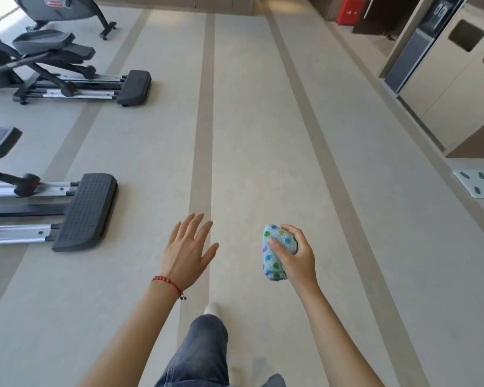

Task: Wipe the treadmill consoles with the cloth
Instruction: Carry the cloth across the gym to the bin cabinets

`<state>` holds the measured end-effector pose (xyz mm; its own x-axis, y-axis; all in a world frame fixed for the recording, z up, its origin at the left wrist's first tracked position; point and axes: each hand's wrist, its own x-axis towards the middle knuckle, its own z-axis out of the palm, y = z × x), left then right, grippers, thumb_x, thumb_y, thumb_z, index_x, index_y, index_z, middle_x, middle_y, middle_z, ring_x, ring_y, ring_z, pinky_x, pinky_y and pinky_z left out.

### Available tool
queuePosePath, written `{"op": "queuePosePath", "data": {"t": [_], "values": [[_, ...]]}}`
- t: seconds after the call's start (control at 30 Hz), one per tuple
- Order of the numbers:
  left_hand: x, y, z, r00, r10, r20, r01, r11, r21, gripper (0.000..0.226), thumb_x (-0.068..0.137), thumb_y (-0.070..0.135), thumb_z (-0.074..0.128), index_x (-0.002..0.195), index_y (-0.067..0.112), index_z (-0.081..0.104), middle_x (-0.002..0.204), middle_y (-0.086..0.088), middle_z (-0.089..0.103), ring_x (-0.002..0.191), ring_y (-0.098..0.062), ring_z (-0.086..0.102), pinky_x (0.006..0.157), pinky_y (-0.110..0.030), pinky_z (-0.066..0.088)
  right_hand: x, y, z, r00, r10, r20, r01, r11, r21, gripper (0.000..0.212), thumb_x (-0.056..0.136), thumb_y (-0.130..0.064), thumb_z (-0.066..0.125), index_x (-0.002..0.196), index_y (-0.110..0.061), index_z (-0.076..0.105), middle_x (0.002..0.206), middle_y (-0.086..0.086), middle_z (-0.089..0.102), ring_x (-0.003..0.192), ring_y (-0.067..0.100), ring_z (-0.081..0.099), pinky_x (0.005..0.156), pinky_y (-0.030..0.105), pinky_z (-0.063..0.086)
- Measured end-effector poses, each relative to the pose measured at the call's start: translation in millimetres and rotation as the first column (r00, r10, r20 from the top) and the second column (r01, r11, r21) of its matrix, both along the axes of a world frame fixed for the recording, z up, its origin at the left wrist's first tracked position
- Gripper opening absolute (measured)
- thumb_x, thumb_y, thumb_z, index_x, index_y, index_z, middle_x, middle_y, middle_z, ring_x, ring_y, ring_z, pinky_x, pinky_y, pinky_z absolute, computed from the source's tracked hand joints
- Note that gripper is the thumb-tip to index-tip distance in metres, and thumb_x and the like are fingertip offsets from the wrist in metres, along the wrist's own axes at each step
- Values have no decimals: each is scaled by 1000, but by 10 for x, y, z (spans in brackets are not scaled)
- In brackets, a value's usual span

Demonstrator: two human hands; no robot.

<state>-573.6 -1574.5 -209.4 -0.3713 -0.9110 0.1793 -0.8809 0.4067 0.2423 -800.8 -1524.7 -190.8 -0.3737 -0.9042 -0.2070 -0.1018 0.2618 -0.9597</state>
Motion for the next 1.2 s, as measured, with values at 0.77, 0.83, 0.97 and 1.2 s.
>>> {"op": "queuePosePath", "data": {"t": [0.77,0.83,0.97,1.2], "values": [[-1568,-5607,-79,978,-207,-9,207,978,32,70,96,55,12,117,7,60,126,-15,56,119,-34,48,93,-50,44,-1438,-5189,-111,980,-200,19,200,980,-6,32,78,-21,72,106,-28,58,96,-17,62,86,0,63,63,12,52],[-1791,-6070,-135,975,-220,-9,220,975,25,70,97,54,12,116,7,60,125,-16,56,119,-34,47,93,-50,44,-1641,-5651,-151,979,-200,27,200,980,-11,32,79,-21,72,107,-27,58,95,-17,62,83,-1,63,60,10,50],[-2245,-6989,-114,975,-221,-3,221,975,23,70,97,54,11,116,6,59,126,-16,55,120,-34,47,94,-51,43,-2083,-6603,-123,984,-174,24,175,984,-17,32,79,-21,72,107,-26,58,94,-17,62,81,-3,62,58,8,49],[-2908,-8386,63,979,-205,17,204,979,17,71,96,54,12,117,6,60,126,-16,56,119,-36,50,95,-52,40,-2729,-8062,7,988,-151,14,151,988,-22,33,78,-20,72,107,-25,58,93,-18,62,74,-12,61,57,7,47]]}}
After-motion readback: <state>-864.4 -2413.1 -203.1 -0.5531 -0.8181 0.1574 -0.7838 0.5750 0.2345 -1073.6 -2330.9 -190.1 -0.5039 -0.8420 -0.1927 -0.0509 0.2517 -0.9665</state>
